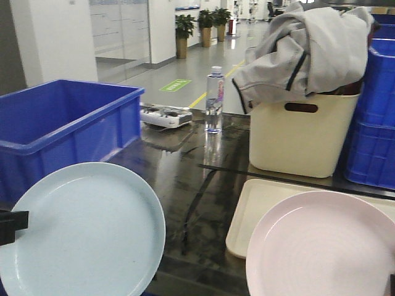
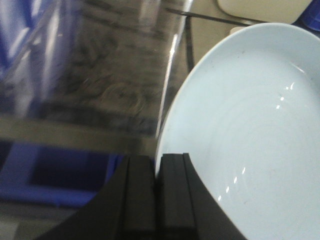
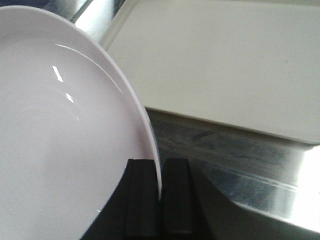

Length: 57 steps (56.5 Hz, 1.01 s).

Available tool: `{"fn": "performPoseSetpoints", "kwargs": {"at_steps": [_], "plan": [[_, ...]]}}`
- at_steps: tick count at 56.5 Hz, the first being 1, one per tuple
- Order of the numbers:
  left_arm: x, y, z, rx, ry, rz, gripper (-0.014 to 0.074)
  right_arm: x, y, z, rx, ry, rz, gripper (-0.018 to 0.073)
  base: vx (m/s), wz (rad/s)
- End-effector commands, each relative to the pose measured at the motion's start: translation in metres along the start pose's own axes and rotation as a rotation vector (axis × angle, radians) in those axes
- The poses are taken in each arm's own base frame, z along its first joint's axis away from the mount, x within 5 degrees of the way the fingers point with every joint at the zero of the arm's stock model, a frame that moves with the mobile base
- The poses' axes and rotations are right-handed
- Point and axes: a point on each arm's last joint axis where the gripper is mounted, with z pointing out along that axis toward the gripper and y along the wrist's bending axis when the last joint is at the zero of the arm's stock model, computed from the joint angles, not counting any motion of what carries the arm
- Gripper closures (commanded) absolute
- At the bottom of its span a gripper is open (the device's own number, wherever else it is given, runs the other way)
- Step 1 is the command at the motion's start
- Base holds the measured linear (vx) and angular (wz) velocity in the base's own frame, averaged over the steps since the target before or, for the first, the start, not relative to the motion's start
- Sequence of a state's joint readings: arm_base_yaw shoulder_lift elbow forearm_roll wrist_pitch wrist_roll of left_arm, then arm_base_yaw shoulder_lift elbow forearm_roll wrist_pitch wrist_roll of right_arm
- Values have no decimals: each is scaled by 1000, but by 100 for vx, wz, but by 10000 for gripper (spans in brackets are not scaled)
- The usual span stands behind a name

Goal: Grab plate from conveyor and place on tray
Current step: 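Position both held plates above the cream tray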

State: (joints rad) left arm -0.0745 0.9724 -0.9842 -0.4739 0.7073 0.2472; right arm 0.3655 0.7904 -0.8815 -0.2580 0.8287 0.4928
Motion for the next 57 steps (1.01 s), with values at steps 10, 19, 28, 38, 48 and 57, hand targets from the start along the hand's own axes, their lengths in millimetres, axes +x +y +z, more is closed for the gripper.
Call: {"fn": "performPoseSetpoints", "kwargs": {"at_steps": [10, 19, 28, 38, 48, 57], "plan": [[-14, -5, -9, 17, -106, -16, 594, -14, 1, -8, -21, -105, -11, 568, 30, -54], [-14, -5, -9, 17, -106, -16, 594, -14, 1, -8, -21, -105, -11, 568, 28, -55], [-14, -5, -9, 17, -106, -16, 594, -14, 1, -8, -21, -105, -11, 568, 24, -48], [-14, -5, -9, 17, -106, -16, 594, -14, 1, -8, -21, -105, -11, 568, 17, -31], [-14, -5, -9, 17, -106, -16, 594, -14, 1, -8, -21, -105, -11, 568, 9, -14], [-14, -5, -9, 17, -106, -16, 594, -14, 1, -8, -21, -105, -11, 568, 4, -7]]}}
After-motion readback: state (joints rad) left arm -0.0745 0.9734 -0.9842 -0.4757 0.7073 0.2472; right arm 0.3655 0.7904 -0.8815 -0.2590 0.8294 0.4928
